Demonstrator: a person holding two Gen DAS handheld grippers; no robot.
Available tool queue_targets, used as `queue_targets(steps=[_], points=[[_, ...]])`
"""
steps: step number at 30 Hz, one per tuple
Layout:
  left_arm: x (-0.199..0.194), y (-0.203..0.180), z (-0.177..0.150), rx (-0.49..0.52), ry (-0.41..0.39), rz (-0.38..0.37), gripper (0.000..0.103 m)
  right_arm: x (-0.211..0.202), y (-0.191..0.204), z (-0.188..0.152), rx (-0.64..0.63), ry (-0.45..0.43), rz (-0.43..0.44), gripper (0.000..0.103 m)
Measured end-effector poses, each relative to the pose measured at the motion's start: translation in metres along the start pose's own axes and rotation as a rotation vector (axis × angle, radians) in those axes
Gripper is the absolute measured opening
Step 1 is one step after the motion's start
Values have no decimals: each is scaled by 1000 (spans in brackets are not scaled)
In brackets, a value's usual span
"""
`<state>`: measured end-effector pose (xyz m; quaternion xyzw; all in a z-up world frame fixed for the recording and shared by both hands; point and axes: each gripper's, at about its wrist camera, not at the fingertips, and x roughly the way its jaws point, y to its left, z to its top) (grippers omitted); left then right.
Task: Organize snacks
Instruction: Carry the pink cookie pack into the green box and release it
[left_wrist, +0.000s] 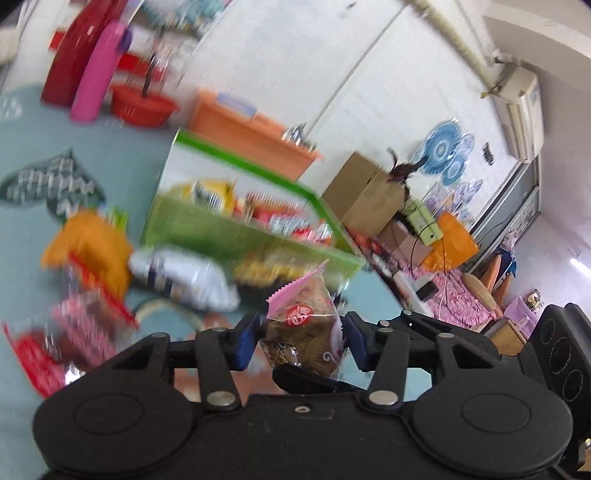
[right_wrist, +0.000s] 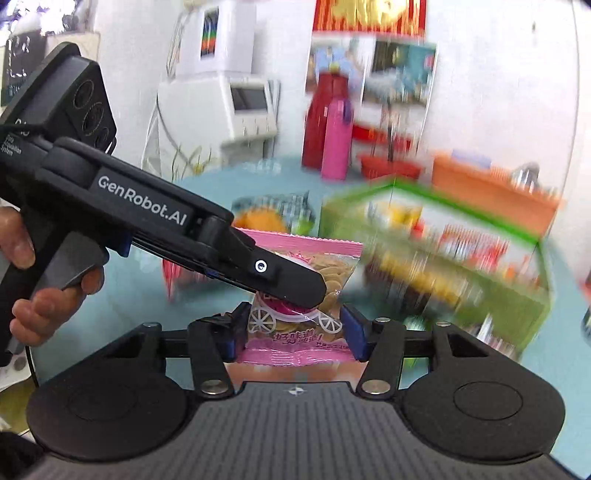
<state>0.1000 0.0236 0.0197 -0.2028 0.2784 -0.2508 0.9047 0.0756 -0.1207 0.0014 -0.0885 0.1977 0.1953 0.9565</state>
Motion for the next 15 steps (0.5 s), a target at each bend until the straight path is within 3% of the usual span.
queue_targets(steps=[7, 15], points=[[22, -4, 63, 45, -86, -21, 49, 11, -30, 47, -48, -124, -71, 88], [83, 37, 116, -5, -79, -31, 50, 59, -81, 82, 30, -98, -90, 88]])
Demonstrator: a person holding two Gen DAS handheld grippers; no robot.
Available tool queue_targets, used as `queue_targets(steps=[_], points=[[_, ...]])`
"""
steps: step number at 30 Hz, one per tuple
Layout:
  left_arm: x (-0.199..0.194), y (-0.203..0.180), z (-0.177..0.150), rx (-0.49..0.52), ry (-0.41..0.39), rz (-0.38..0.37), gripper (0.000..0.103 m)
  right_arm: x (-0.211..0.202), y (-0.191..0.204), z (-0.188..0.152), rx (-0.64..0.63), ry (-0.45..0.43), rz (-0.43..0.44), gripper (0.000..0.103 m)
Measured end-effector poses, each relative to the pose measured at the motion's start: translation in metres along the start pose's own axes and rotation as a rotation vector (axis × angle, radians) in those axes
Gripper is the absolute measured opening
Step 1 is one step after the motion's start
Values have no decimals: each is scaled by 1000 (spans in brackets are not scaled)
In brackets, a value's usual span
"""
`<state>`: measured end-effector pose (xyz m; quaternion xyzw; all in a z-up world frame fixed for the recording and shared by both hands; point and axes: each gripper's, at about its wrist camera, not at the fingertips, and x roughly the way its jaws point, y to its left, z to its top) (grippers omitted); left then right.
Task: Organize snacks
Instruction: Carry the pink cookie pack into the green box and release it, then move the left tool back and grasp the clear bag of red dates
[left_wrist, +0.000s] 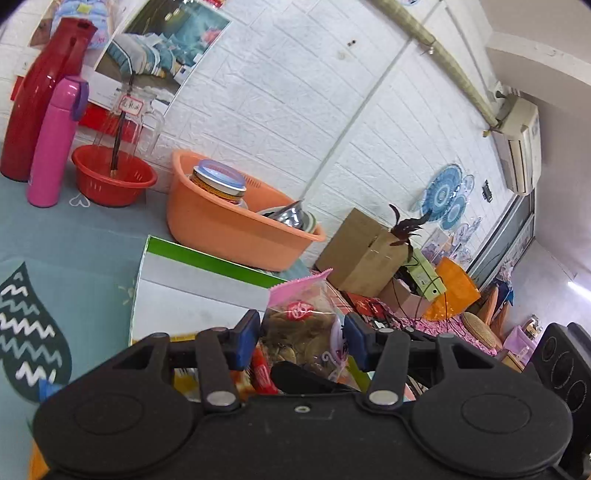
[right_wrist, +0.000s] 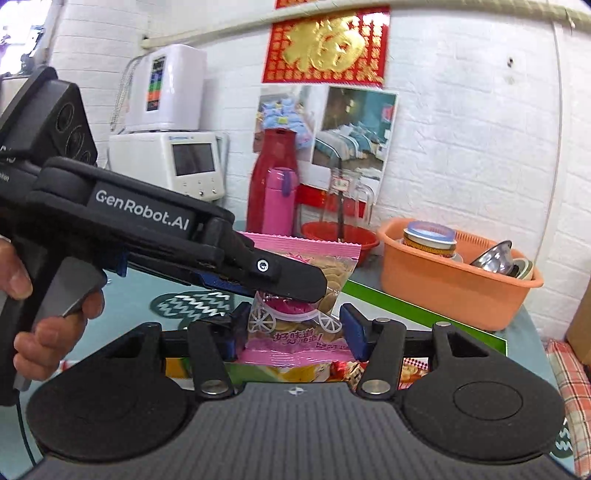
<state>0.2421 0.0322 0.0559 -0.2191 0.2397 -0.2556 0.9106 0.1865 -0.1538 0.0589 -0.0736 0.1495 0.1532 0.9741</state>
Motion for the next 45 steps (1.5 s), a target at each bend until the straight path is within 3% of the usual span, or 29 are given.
queue_targets(steps=[10, 11, 12, 13, 15, 23, 30, 38, 45], points=[[45, 45, 21, -53, 50, 40, 54, 63, -26, 7, 59, 101, 21, 89], [47, 47, 21, -56, 63, 56, 75, 66, -26, 6, 53, 106, 19, 90], [48, 48, 20, -57, 73, 75, 103, 70, -25, 5, 45, 121, 16, 94], [47, 49, 19, -55, 74, 100, 103, 75, -26, 6, 38, 150, 15, 103], [43, 47, 15, -24, 55, 146, 103, 76, -23, 4, 26, 168, -19, 103], [20, 34, 10, 9, 63, 148, 103, 59, -18, 2, 1, 183, -36, 103], [-37, 8, -3, 21, 43, 156, 103, 1, 4, 6, 6, 106, -25, 103], [-106, -3, -41, 49, 55, 206, 103, -61, 38, -12, 39, 45, 79, 103], [-127, 21, -81, 23, 103, 290, 103, -69, 64, -35, 101, 99, 174, 103]])
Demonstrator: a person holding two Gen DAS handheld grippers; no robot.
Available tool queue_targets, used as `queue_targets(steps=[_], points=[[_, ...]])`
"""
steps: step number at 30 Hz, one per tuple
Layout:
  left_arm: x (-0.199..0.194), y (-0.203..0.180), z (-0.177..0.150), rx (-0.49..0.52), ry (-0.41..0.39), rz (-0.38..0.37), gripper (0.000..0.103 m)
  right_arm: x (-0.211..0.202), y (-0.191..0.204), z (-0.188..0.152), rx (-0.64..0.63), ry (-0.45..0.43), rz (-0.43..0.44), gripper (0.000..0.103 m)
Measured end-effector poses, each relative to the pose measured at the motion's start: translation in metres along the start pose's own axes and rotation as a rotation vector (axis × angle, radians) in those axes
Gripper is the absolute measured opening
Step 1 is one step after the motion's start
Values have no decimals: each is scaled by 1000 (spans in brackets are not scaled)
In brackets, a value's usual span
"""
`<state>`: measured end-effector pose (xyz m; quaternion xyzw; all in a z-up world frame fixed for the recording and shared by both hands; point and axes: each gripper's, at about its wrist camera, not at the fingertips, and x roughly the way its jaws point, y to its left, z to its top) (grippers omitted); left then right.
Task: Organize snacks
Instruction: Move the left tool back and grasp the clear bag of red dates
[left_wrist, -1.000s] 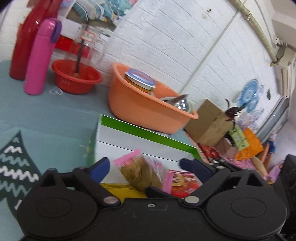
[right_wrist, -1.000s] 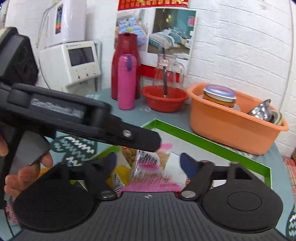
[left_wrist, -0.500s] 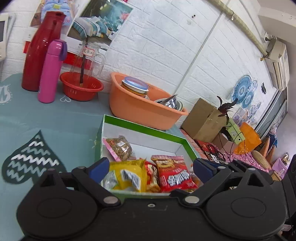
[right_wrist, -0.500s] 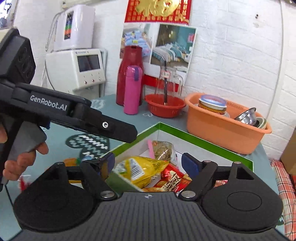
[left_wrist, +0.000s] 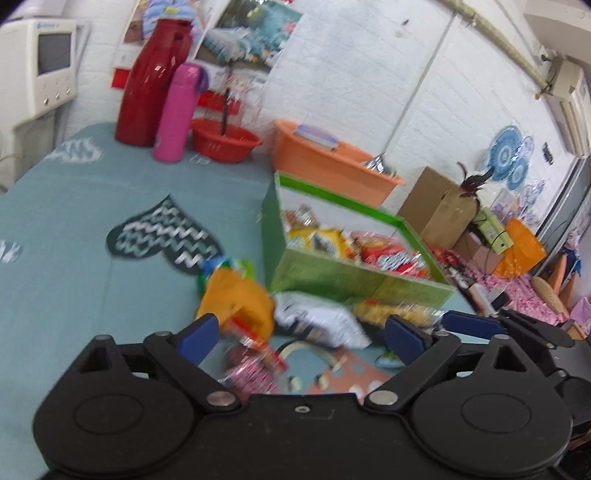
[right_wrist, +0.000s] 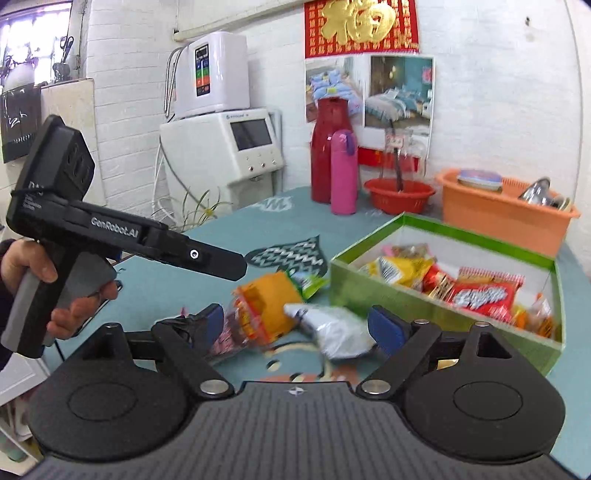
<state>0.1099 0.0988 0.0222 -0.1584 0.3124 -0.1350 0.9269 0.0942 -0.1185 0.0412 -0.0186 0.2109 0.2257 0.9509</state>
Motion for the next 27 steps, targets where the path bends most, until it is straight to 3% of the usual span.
queue_targets(steps=[5, 6, 9, 12, 14, 17, 18, 22, 24, 27], points=[[16, 20, -15, -40, 72, 9, 103, 4, 4, -17, 76, 48, 34, 103], [20, 21, -17, -37, 89, 11, 81, 3, 4, -19, 85, 54, 39, 103], [34, 23, -23, -67, 159, -54, 43, -6, 4, -17, 96, 39, 32, 103], [44, 11, -30, -90, 201, -161, 43, -14, 2, -18, 82, 13, 27, 103], [48, -1, -33, -70, 205, -182, 47, -13, -1, -23, 83, 21, 13, 103], [47, -9, -32, -65, 184, -188, 73, -5, -7, -36, 112, 62, -17, 103], [44, -10, -31, -64, 170, -187, 78, -2, -9, -41, 126, 77, -11, 103], [35, -11, -29, -48, 163, -179, 74, 8, -11, -56, 173, 114, 27, 103], [35, -12, -32, -33, 174, -176, 64, 17, -9, -59, 191, 127, 53, 103], [36, -10, -37, -24, 194, -170, 61, 30, -4, -63, 218, 148, 93, 103]])
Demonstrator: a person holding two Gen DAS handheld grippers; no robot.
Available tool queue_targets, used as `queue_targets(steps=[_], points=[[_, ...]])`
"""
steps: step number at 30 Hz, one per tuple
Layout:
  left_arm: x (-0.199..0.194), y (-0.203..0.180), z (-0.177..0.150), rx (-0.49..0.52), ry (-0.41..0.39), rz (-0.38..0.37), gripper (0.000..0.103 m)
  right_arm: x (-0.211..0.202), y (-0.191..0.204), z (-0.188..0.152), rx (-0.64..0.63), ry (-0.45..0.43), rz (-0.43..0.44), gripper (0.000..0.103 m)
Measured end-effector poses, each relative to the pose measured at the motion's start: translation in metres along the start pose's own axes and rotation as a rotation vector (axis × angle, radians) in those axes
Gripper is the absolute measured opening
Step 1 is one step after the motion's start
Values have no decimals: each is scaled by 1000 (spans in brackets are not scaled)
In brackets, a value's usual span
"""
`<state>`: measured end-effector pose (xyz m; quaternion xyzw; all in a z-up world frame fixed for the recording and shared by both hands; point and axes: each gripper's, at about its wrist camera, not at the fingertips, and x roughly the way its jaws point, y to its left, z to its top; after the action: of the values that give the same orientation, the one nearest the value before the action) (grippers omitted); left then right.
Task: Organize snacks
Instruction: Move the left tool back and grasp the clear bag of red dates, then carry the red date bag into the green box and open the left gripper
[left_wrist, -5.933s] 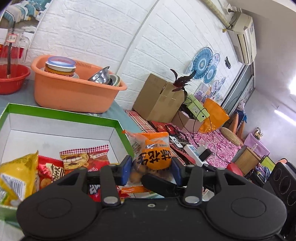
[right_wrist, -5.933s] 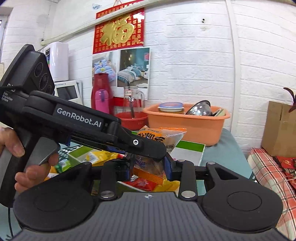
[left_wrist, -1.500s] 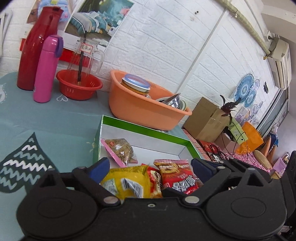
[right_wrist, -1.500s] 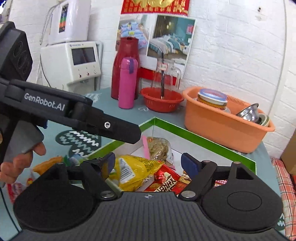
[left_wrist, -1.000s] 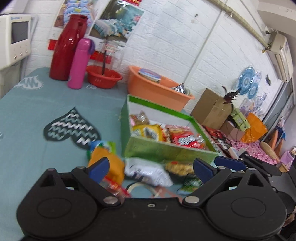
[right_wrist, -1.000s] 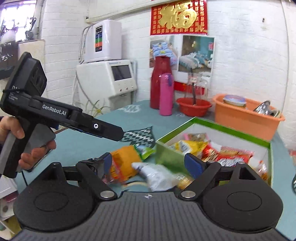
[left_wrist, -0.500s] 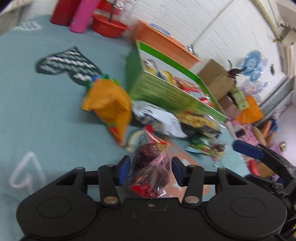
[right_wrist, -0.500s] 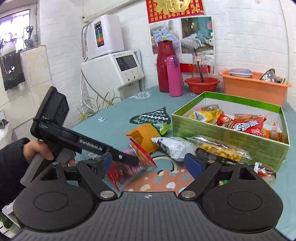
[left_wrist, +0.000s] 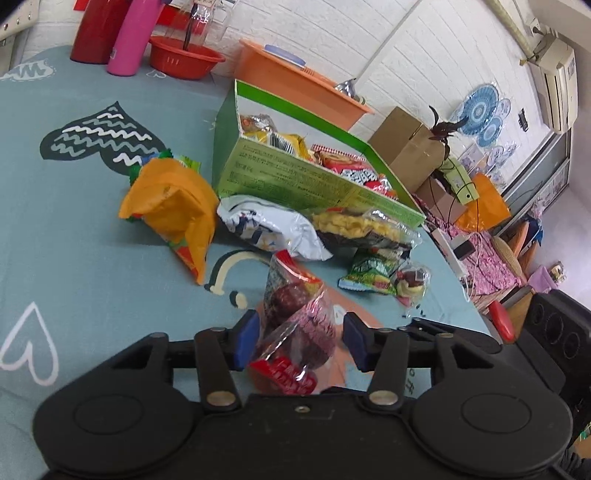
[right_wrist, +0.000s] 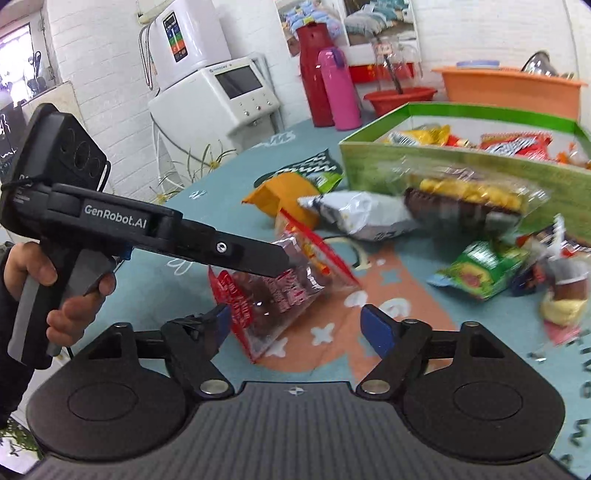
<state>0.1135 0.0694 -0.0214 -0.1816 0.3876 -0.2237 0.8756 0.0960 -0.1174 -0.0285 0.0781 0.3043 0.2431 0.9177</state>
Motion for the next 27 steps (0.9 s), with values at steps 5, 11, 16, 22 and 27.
queue_targets(steps=[5, 11, 16, 22, 27], points=[[3, 7, -2, -17, 8, 1, 60, 9, 1, -1, 26, -15, 7, 103], [4, 13, -3, -51, -2, -11, 52, 17, -1, 2, 60, -36, 62, 71], [-14, -8, 9, -26, -87, -62, 52, -7, -1, 15, 50, -109, 62, 58], [-17, -43, 54, 51, -201, -130, 53, -42, -9, 56, -11, -250, 13, 57], [2, -57, 93, 84, -250, -153, 53, -47, -28, 89, -42, -319, -50, 57]])
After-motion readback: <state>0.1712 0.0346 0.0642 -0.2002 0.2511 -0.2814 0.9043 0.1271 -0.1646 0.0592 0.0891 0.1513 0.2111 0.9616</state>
